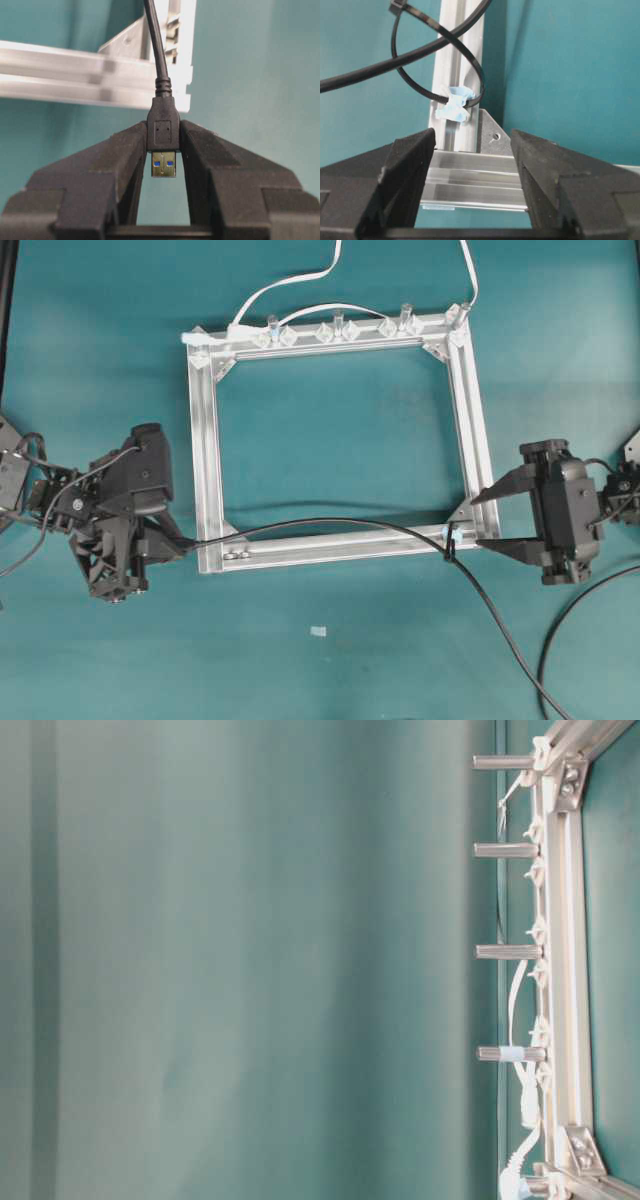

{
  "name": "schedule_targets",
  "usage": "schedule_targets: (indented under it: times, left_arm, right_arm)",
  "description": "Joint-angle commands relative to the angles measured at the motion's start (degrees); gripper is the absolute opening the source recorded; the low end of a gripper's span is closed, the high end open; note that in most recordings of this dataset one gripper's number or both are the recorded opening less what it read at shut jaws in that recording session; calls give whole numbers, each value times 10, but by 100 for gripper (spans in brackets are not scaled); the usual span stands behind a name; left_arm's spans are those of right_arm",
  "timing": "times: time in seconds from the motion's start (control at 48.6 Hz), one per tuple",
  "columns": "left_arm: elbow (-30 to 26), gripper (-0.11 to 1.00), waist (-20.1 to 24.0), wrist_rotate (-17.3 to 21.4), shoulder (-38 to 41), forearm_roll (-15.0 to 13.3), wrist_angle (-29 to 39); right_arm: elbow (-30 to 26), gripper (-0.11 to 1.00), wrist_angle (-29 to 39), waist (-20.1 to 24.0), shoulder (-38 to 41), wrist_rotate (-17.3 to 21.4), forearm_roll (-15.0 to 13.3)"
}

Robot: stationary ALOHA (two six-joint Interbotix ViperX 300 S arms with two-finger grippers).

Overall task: Insert the wire through the string loop located on the right side.
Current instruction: 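Draw the cable left along the frame's bottom edge, right gripper releasing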

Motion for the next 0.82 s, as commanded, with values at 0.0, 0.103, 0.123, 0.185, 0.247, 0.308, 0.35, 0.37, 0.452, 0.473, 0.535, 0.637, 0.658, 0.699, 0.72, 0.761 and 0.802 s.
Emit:
schedule_targets:
  times: [0.0, 0.103, 0.123, 0.185, 0.247, 0.308, 0.35, 0.37, 0.452, 0.473, 0.535, 0.637, 0.658, 0.699, 0.72, 0.761, 0.802]
  left_arm:
    - [1, 23, -11, -13, 6, -2, -3]
    - [-3, 23, -23, -19, 36, -1, -5]
    - [-4, 23, -25, -19, 41, -1, -6]
    - [-11, 23, -28, -19, 56, -1, -6]
    - [-17, 23, -29, -18, 67, -1, -6]
    - [-18, 23, -29, -19, 71, -2, -6]
    - [-17, 23, -29, -19, 72, -1, -6]
    - [-17, 23, -29, -19, 72, -1, -6]
    - [-16, 23, -28, -20, 69, -1, -4]
    - [-17, 23, -29, -20, 68, -1, -3]
    - [-17, 23, -28, -20, 62, -1, -3]
    - [-18, 23, -26, -20, 52, -1, -2]
    - [-18, 23, -25, -20, 50, -1, -2]
    - [-18, 23, -23, -20, 47, -2, 2]
    - [-18, 23, -22, -20, 45, -1, 4]
    - [-18, 23, -20, -21, 43, -1, 9]
    - [-19, 24, -20, -20, 41, -1, 14]
  right_arm:
    - [-4, 72, -10, 0, -3, -1, 1]
    - [-4, 72, -15, 0, -3, -1, 1]
    - [-4, 72, -16, 0, -3, -1, 1]
    - [-3, 72, -16, 0, -3, -1, 1]
    - [-3, 72, -16, 0, -3, -1, 1]
    - [-3, 72, -16, 0, -3, -1, 1]
    - [-3, 72, -16, -1, -3, -1, 1]
    - [-3, 72, -16, -1, -3, -1, 1]
    - [-2, 72, -16, -1, -3, -1, 1]
    - [-2, 72, -16, -2, -3, -1, 1]
    - [-2, 72, -16, -2, -3, -1, 1]
    - [-2, 72, -16, -2, -3, -1, 1]
    - [-1, 72, -16, -2, -3, -1, 1]
    - [-2, 72, -16, -2, -3, -1, 1]
    - [-1, 72, -16, -3, -3, -1, 1]
    - [-2, 72, -16, -3, -3, -1, 1]
    - [-2, 72, -16, -3, -3, -1, 1]
